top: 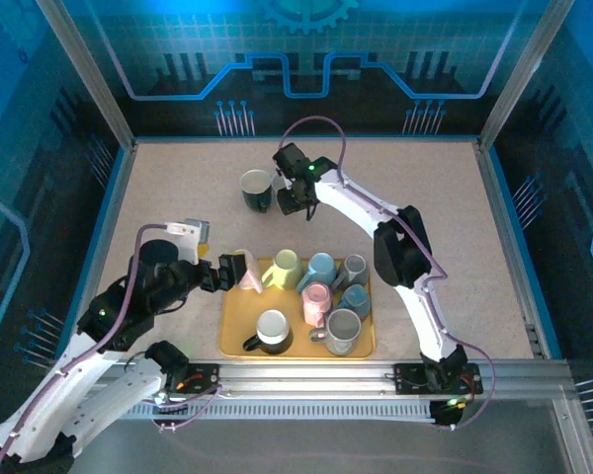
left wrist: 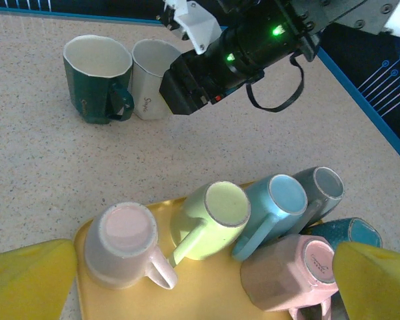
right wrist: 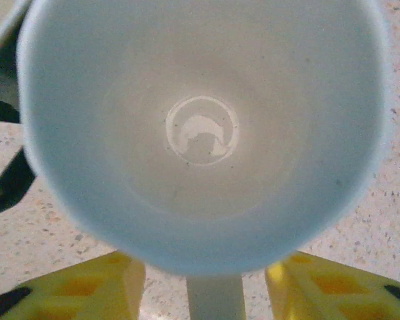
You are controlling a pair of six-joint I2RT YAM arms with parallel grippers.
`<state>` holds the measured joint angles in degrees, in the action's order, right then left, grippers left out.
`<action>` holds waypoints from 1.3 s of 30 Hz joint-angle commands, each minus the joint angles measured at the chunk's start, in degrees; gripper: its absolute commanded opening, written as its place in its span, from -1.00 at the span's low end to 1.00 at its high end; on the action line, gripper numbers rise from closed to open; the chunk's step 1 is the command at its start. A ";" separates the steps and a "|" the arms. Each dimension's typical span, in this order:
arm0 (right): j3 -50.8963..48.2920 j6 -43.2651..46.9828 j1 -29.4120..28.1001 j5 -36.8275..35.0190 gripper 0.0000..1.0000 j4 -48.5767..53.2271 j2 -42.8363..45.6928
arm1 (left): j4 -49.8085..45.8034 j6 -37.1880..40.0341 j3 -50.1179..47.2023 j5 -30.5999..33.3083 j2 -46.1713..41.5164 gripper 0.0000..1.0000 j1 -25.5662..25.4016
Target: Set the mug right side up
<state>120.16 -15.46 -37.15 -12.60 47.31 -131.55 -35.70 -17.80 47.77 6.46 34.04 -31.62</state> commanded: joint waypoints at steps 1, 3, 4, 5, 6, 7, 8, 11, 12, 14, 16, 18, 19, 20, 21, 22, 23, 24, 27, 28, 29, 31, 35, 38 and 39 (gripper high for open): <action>-2.54 -0.09 -0.93 2.20 0.17 -2.75 6.20 | 0.72 1.19 -0.66 0.91 -0.36 0.98 0.08; -4.22 0.21 -1.04 2.57 0.22 -3.73 8.39 | 0.64 1.15 -0.58 0.96 -0.21 0.98 0.09; -5.25 0.26 -1.14 2.30 0.26 -4.10 9.77 | 0.55 1.28 -0.57 0.84 0.01 0.98 0.11; -6.15 0.34 -1.17 2.23 0.27 -4.43 11.02 | 0.44 1.28 -0.41 0.84 0.12 0.98 0.14; -7.23 0.43 -1.12 2.01 0.27 -4.87 12.52 | 0.20 1.24 -0.20 0.74 0.38 0.98 0.10; -8.46 0.60 -1.18 1.87 0.28 -5.26 14.17 | -0.09 1.01 0.11 0.47 0.73 0.98 0.08; -9.68 0.66 -1.26 1.61 0.28 -5.81 15.78 | -0.36 0.65 0.37 0.16 0.98 0.98 0.09; -15.17 0.96 -1.59 0.83 0.28 -8.89 22.20 | -1.38 -0.96 1.56 -2.03 2.37 0.98 0.10; -17.23 1.20 -1.74 0.64 0.28 -10.19 24.56 | -1.97 -1.46 2.16 -3.19 3.23 0.98 0.08; -20.80 1.15 -2.04 -0.07 0.27 -11.39 28.97 | -3.10 -1.66 3.22 -6.41 5.25 0.98 -0.08; -23.76 0.68 -2.17 -0.52 0.26 -11.11 33.09 | -4.22 -1.20 4.36 -10.18 8.06 0.98 -0.81; -28.34 0.62 -2.47 -2.18 0.26 -11.54 38.01 | -6.98 -0.26 6.64 -10.18 12.62 0.98 -4.53; -30.34 0.61 -2.49 -2.26 0.26 -11.45 40.04 | -8.21 0.35 7.59 -8.22 14.82 0.98 -7.10; -32.65 0.69 -2.45 -2.23 0.26 -11.54 42.92 | -9.12 1.11 8.47 -5.99 17.14 0.98 -10.42; -34.77 0.74 -2.47 -2.12 0.26 -11.66 45.65 | -9.61 1.40 9.11 -4.19 19.44 0.98 -13.30; -36.95 0.49 -2.45 -1.97 0.26 -11.82 48.29 | -9.88 1.16 9.53 -3.66 21.29 0.98 -14.94; -39.24 0.19 -2.40 -1.64 0.26 -12.18 51.23 | -9.80 0.70 10.02 -3.68 23.30 0.98 -16.51; -41.46 -0.24 -2.40 -1.08 0.26 -12.54 54.05 | -9.39 0.43 10.39 -3.73 25.04 0.98 -18.07; -46.91 -1.01 -2.36 0.82 0.25 -13.21 61.44 | -8.21 0.57 11.93 -1.84 29.79 0.98 -22.88; -48.26 -1.21 -2.32 0.97 0.25 -13.08 63.16 | -8.06 0.45 12.66 -0.78 31.60 0.98 -23.95; -49.60 -1.59 -2.32 1.17 0.25 -12.73 64.94 | -7.98 -0.32 13.52 0.15 33.64 0.98 -24.76; -51.61 -2.36 -2.32 1.29 0.25 -11.89 67.44 | -7.56 -3.11 15.22 0.27 37.03 0.98 -25.49; -54.18 -8.78 -2.27 -3.72 0.20 -8.43 70.30 | -7.57 -14.45 18.99 -0.20 42.16 0.98 -26.08; -56.08 -14.41 -2.32 -5.47 0.17 -7.56 72.28 | -11.00 -24.47 22.86 0.28 46.08 0.98 -26.54; -56.99 -15.68 -2.32 -5.51 0.17 -8.08 73.24 | -13.50 -27.65 24.40 0.57 48.04 0.98 -26.73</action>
<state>64.95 -24.36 -39.00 -15.14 37.91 -60.60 -44.38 -33.08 68.14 5.63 79.13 -57.60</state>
